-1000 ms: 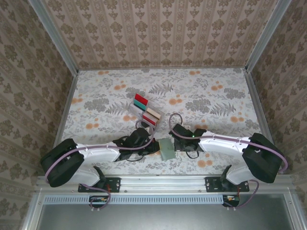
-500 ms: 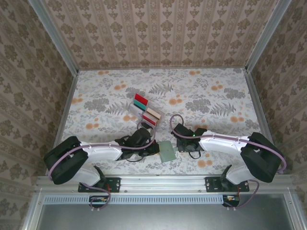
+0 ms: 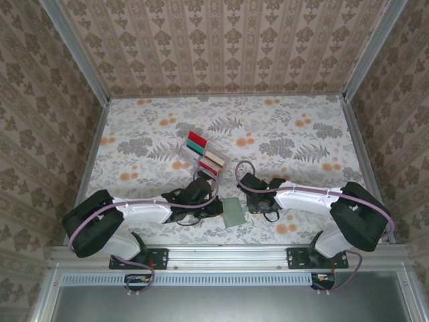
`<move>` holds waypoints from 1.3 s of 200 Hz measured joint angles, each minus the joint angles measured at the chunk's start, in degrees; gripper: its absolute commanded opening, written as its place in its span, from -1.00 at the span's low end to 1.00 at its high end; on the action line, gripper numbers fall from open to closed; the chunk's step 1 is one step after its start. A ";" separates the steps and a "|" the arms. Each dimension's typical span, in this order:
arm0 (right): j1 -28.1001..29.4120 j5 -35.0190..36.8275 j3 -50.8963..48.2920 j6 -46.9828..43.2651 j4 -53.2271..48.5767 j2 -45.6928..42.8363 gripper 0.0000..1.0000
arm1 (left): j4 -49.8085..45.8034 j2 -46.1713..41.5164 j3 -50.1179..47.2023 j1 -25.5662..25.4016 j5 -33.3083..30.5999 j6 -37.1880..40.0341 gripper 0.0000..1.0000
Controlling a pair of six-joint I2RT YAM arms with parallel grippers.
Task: Put the credit cards into the card holder
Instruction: Open the button on the card holder, then place the card holder at the bottom-center of the table.
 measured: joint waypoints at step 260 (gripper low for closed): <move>-1.27 -8.59 4.26 -2.23 -0.07 0.68 -0.29 | -7.48 -4.72 2.34 1.79 -3.21 2.86 0.10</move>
